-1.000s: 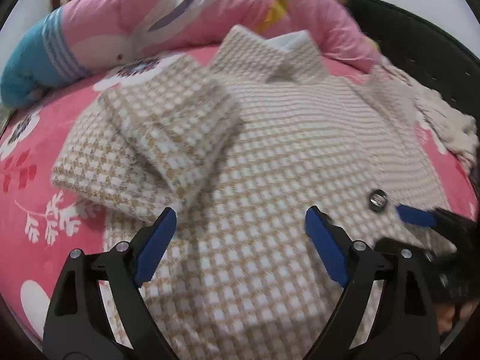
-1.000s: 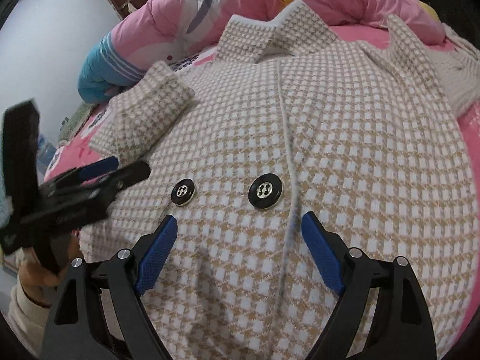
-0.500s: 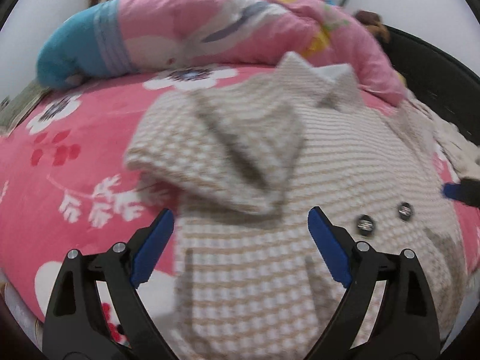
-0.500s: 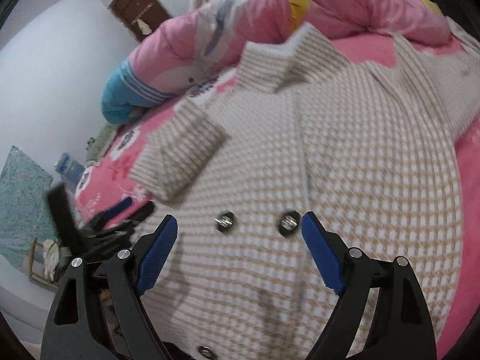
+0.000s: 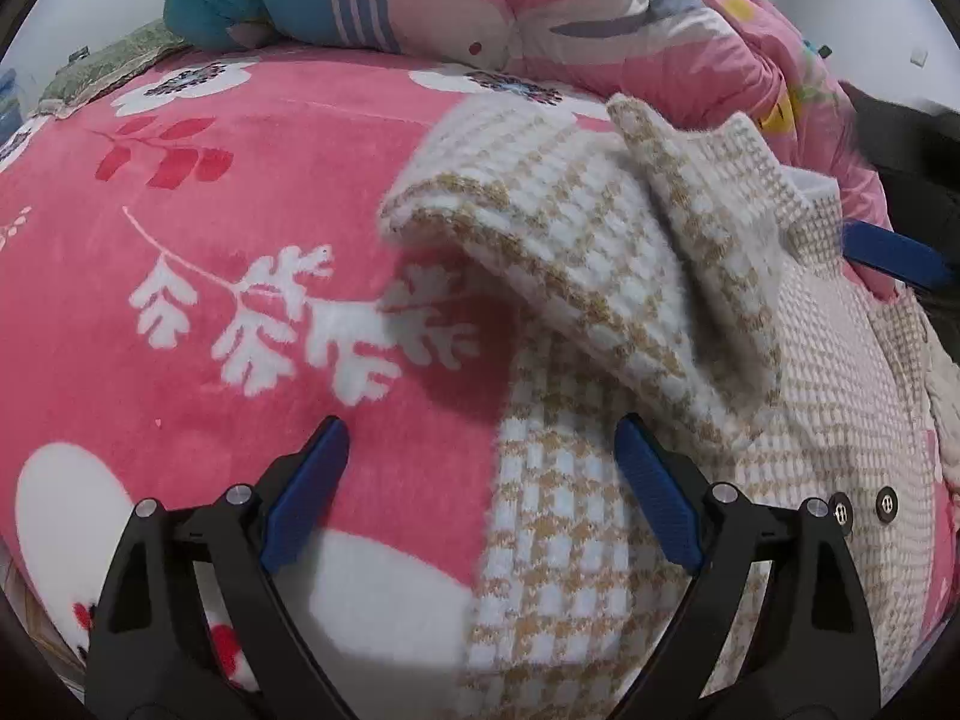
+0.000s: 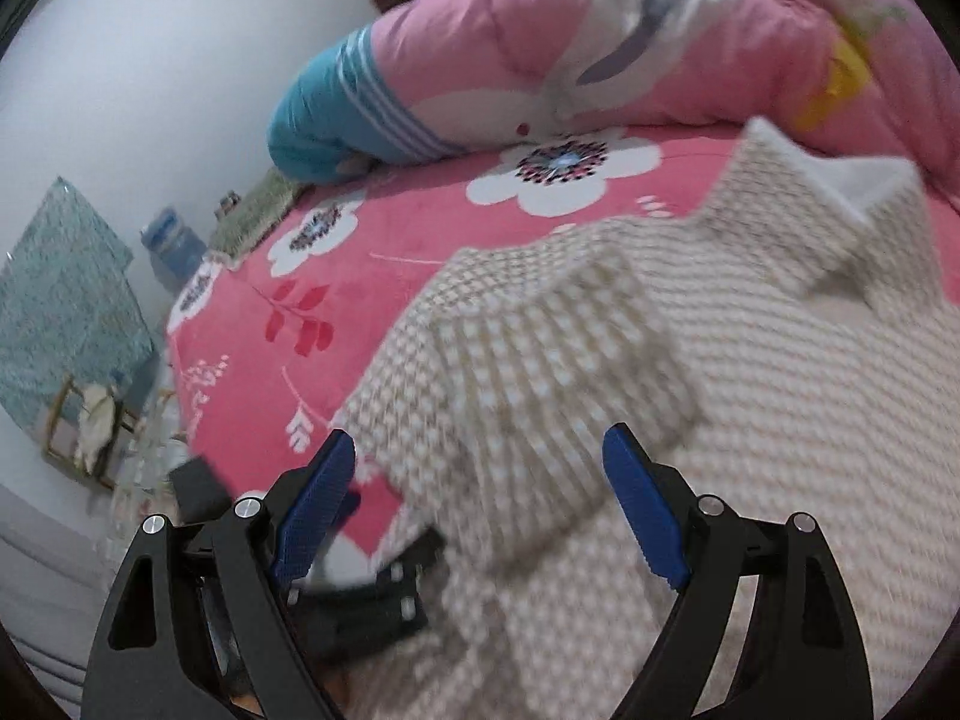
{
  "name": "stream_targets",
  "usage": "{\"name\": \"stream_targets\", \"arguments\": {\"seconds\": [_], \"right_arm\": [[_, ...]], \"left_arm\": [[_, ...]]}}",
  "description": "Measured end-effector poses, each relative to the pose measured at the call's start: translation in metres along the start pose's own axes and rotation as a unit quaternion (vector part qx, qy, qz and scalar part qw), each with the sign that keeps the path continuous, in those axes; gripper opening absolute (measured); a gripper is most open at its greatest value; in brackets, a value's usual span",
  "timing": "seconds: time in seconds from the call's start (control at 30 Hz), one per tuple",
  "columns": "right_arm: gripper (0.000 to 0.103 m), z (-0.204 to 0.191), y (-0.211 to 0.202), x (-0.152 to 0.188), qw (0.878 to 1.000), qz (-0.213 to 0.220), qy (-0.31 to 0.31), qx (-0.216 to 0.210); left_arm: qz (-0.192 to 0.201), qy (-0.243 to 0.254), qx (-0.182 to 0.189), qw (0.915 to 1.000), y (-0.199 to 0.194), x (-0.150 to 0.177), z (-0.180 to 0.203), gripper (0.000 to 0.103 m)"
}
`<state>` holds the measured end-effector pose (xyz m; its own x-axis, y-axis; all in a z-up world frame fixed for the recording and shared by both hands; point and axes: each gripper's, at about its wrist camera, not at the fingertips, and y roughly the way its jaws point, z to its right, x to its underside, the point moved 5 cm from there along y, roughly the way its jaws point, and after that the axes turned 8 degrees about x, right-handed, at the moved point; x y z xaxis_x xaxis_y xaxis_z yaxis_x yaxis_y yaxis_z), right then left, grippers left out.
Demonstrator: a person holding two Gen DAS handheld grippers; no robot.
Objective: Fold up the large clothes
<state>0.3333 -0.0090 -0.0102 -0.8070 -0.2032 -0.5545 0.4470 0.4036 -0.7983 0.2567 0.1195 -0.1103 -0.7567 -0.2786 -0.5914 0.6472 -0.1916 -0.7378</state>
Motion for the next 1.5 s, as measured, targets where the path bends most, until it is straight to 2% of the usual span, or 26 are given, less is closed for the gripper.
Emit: {"name": "stream_targets", "arguments": {"seconds": [0.07,0.1,0.2,0.23,0.3,0.33,0.4,0.5,0.6,0.67,0.73,0.8,0.9,0.93,0.97,1.03,1.07,1.13,1.3,1.37,1.5], "right_arm": [[0.08,-0.007,0.021,-0.007,1.0,-0.005,-0.014,0.018],[0.073,-0.008,0.03,-0.01,0.999,-0.005,-0.024,0.036],[0.042,-0.004,0.049,-0.012,0.997,-0.012,-0.036,0.071],[0.026,-0.001,0.051,-0.012,0.997,-0.015,-0.031,0.063],[0.011,0.005,0.048,-0.013,0.998,-0.013,-0.015,0.053],[0.01,0.008,0.038,-0.014,0.999,-0.002,-0.006,0.045],[0.009,0.015,0.013,-0.02,0.999,0.027,0.003,0.043],[0.009,0.04,-0.048,-0.033,0.995,0.09,0.031,0.033],[0.008,0.078,-0.113,-0.039,0.985,0.155,0.071,0.007],[0.008,0.106,-0.143,-0.033,0.979,0.186,0.087,0.004],[0.008,0.139,-0.163,-0.012,0.974,0.2,0.099,0.025],[0.008,0.169,-0.162,0.012,0.975,0.185,0.118,0.039],[0.01,0.223,-0.131,0.063,0.977,0.104,0.177,0.058],[0.012,0.244,-0.115,0.084,0.974,0.058,0.208,0.062],[0.012,0.258,-0.105,0.098,0.971,0.03,0.231,0.057],[0.017,0.281,-0.093,0.121,0.958,-0.006,0.285,0.011],[0.021,0.287,-0.094,0.125,0.954,-0.007,0.299,-0.002],[0.036,0.295,-0.1,0.124,0.951,0.003,0.31,-0.005],[0.044,0.302,-0.115,0.112,0.947,0.022,0.321,-0.015],[0.044,0.312,-0.118,0.112,0.938,0.02,0.346,-0.021],[0.047,0.327,-0.137,0.114,0.926,0.05,0.373,-0.036]], "left_arm": [[0.002,0.006,-0.007,1.0,0.001,0.001,0.001,0.087],[0.002,0.007,-0.009,0.9999,0.003,0.002,0.002,0.087],[0.005,0.007,-0.009,0.9999,0.004,0.001,0.001,0.087],[0.005,0.006,-0.008,0.9999,0.004,0.001,0.001,0.087],[0.005,0.005,-0.006,1.0,0.005,0.001,0.0,0.087],[0.006,0.005,-0.004,1.0,0.004,0.001,-0.001,0.087],[0.006,0.005,-0.004,1.0,0.004,0.001,0.0,0.087],[0.005,0.007,-0.006,0.9999,0.005,0.001,0.001,0.087],[0.004,0.008,-0.008,0.9999,0.005,0.001,0.001,0.087],[0.003,0.009,-0.01,0.9999,0.005,0.0,0.001,0.087],[0.002,0.009,-0.013,0.9999,0.006,0.0,0.002,0.087],[0.001,0.01,-0.015,0.9998,0.005,0.002,0.004,0.087],[-0.001,0.012,-0.019,0.9997,0.006,0.002,0.005,0.087],[-0.002,0.013,-0.02,0.9997,0.006,0.002,0.005,0.087],[-0.004,0.014,-0.023,0.9996,0.006,0.002,0.005,0.087],[-0.005,0.016,-0.025,0.9995,0.006,0.002,0.006,0.087],[-0.006,0.016,-0.027,0.9995,0.006,0.002,0.007,0.087],[-0.007,0.016,-0.029,0.9994,0.007,0.002,0.007,0.087],[-0.007,0.017,-0.035,0.9992,0.008,0.003,0.008,0.087],[-0.007,0.017,-0.034,0.9992,0.008,0.003,0.008,0.087],[-0.012,0.018,-0.035,0.9991,0.008,0.002,0.009,0.087]]}}
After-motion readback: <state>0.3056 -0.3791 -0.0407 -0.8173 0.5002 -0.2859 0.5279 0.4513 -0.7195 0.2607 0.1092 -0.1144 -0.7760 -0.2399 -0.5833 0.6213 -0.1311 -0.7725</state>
